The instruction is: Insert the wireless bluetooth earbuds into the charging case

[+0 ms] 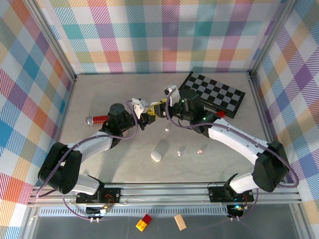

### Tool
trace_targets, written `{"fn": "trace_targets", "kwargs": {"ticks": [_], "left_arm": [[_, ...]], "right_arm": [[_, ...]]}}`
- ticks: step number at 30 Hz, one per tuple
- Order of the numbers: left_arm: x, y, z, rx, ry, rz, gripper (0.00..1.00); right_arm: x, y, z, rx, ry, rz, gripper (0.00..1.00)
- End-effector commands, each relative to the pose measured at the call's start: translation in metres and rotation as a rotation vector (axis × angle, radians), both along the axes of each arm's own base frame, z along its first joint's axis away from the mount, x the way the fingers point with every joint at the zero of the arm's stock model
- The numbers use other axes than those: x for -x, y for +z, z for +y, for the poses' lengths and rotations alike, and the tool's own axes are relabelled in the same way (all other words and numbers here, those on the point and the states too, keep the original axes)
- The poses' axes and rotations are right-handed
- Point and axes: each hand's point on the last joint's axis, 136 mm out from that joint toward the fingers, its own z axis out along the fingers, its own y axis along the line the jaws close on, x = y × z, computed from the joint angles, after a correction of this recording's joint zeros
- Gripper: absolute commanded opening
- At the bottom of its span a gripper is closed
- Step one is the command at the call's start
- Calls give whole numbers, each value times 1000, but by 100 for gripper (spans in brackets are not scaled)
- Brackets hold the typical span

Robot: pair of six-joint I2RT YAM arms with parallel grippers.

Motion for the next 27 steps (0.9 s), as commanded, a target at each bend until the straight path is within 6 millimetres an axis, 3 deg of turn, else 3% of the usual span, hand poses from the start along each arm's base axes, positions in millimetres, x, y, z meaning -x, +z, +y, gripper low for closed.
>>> {"fn": "trace_targets", "kwargs": {"ticks": [1,7,16,27], "left_arm": [[10,14,-4,10,-43,-62,0],[19,11,-4,-28,-64,-110,0],[31,0,-11,-162,-102,-157,0],[25,7,-8,-162,-54,-150,0]], "right_arm": [[-3,18,-17,-65,-55,-12,54],[-11,15,-28,-70,-70,107,67],[-23,-26,-18,136,-66,338,72],[-7,-53,-11,245,48,461,73]]}}
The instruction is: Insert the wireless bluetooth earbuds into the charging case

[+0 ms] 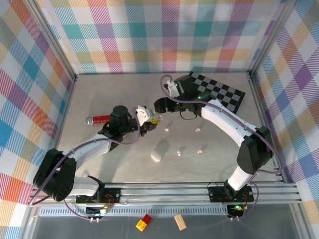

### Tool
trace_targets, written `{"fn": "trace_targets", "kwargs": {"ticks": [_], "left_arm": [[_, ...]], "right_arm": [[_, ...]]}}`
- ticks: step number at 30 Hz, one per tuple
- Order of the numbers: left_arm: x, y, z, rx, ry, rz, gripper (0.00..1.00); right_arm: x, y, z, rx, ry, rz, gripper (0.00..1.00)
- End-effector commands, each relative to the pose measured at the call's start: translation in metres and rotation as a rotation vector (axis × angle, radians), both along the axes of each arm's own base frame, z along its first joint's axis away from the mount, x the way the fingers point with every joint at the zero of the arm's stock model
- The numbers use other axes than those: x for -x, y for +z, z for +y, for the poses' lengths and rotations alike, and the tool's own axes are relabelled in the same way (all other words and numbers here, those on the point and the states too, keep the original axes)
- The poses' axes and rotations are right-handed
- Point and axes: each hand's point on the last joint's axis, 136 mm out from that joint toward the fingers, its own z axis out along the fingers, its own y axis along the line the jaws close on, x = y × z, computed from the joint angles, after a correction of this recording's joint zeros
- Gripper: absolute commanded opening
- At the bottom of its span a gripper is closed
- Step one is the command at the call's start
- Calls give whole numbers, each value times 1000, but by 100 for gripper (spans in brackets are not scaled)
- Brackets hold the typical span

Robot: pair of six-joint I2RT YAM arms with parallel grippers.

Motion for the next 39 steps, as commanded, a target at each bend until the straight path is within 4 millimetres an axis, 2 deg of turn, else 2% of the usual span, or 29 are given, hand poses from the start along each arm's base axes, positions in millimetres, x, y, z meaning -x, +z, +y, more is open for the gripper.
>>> {"fn": "trace_targets", "kwargs": {"ticks": [1,5,9,13,19,24,29,35,39], "left_arm": [[-4,27,-1,24,17,-71,0],[-7,28,-1,39,31,-73,0],[-9,27,-1,35,41,-56,0],[-8,25,-1,28,35,-60,0],[-6,26,0,19,32,-71,0],[7,22,-4,2,-45,-46,0],[32,32,-12,-49,-186,16,0],[54,43,-23,-32,-300,18,0],[64,43,-29,-48,-349,36,0]], "right_arm": [[18,-1,-1,33,84,47,73],[26,-3,-5,53,119,43,73],[35,5,-9,36,156,-13,74],[34,12,-16,49,145,-78,73],[28,16,-21,61,124,-90,73],[41,37,-24,11,231,-324,77],[72,44,-35,35,452,-680,81],[97,45,-36,43,624,-681,64],[102,53,-33,17,663,-699,54]]}}
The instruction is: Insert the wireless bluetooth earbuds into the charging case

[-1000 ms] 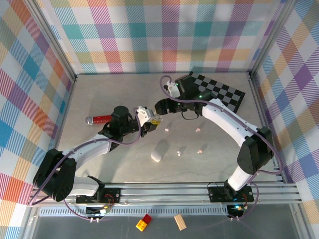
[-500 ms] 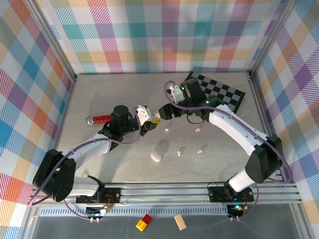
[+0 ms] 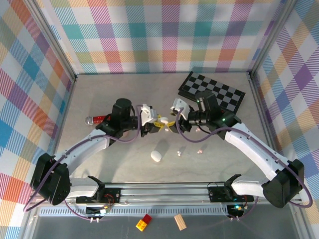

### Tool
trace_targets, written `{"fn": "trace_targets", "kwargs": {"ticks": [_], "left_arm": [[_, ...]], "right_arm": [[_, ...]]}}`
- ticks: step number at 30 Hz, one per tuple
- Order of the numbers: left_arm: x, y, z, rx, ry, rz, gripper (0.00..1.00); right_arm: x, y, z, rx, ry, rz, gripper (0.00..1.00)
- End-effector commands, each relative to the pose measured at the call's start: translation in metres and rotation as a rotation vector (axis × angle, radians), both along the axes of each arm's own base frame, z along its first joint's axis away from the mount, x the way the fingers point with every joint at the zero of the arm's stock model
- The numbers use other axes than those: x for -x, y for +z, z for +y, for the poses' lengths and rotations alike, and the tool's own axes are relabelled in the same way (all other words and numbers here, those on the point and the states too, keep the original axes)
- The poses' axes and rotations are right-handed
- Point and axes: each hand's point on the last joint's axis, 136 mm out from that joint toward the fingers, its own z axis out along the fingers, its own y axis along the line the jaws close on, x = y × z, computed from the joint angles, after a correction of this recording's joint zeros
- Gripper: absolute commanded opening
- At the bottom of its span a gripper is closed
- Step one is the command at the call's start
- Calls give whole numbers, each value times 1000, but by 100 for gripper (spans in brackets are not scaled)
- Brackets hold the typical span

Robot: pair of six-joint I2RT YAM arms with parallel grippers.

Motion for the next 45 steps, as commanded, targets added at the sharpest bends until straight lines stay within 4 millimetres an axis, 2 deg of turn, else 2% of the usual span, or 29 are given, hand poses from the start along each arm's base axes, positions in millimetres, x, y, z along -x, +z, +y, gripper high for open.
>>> {"fn": "trace_targets", "kwargs": {"ticks": [1,3,7,11,19,25,26,31,35,38,42,45], "left_arm": [[20,8,-7,-7,-103,-3,0],[23,10,-7,-11,-114,-8,0],[22,16,-8,12,-106,-10,0],[23,23,-9,36,-111,-9,0],[22,27,-10,48,-105,-3,0],[20,31,-9,52,-87,-13,0],[20,30,-9,50,-84,-12,3],[15,26,-8,51,-55,-17,35],[6,25,-6,79,7,-45,63],[-8,17,-1,75,104,-66,76],[-24,3,8,68,222,-61,82],[-30,-11,12,40,272,-27,84]], "right_arm": [[9,14,6,-19,107,-52,49],[10,14,8,-20,116,-48,45],[18,11,11,-18,172,-4,46],[18,8,12,-8,179,14,45],[21,7,11,-3,190,20,35],[20,3,10,9,185,22,24],[19,4,10,7,180,18,24],[11,4,7,2,127,-5,22],[-11,-4,-8,-2,9,5,23],[-33,-9,-23,-50,-121,55,23],[-70,-27,-46,-124,-341,190,22],[-105,-50,-64,-218,-567,391,22]]}}
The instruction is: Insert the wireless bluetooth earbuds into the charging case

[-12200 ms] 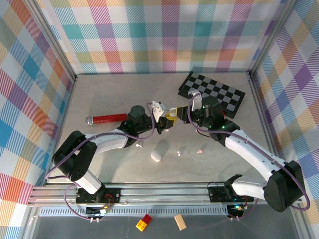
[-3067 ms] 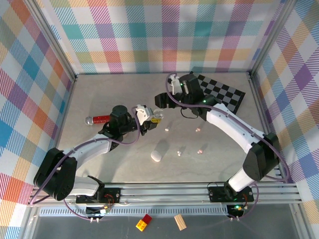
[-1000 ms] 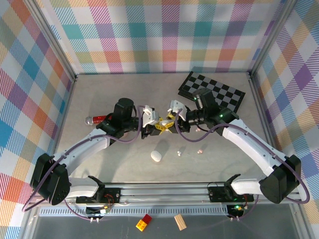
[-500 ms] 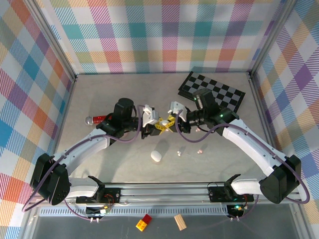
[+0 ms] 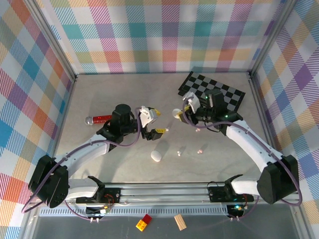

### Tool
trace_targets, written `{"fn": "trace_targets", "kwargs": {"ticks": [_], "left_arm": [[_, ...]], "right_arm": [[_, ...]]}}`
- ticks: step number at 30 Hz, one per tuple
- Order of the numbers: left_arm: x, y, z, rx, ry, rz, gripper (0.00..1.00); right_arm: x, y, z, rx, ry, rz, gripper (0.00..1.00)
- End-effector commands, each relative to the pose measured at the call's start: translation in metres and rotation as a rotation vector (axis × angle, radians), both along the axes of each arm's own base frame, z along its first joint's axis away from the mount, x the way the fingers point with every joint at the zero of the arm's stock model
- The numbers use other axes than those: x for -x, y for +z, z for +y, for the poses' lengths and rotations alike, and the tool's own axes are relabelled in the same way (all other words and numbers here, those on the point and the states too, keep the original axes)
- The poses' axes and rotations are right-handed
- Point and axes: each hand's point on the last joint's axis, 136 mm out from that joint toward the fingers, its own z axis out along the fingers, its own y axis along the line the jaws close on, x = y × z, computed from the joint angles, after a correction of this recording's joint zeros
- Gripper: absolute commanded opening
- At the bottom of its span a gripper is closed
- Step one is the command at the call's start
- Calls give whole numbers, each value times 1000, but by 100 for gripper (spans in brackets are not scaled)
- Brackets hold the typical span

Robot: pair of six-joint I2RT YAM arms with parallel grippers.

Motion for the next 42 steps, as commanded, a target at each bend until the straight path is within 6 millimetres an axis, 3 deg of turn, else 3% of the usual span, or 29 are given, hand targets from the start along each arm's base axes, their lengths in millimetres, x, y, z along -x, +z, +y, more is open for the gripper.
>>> {"fn": "trace_targets", "kwargs": {"ticks": [1,5,9,17,24,29,32,37,42], "left_arm": [[-13,0,5,14,99,-7,87],[-17,-16,13,-8,159,41,99],[-18,-27,18,-28,194,64,100],[-21,-28,24,-6,244,78,100],[-24,-28,25,15,265,80,100],[-25,-25,25,18,270,73,100],[-28,-25,27,23,289,74,100],[-37,-23,36,67,350,119,100],[-56,-21,60,144,458,193,100]], "right_arm": [[-45,-17,-14,-162,-293,201,23],[-66,-59,-6,-202,-374,393,24],[-88,-83,8,-282,-406,491,23],[-124,-137,41,-296,-428,711,24],[-141,-165,73,-258,-398,775,27],[-145,-183,80,-213,-412,798,29],[-143,-175,77,-183,-392,769,47],[-132,-133,62,-122,-359,609,71],[-99,-103,43,-93,-307,479,78]]}}
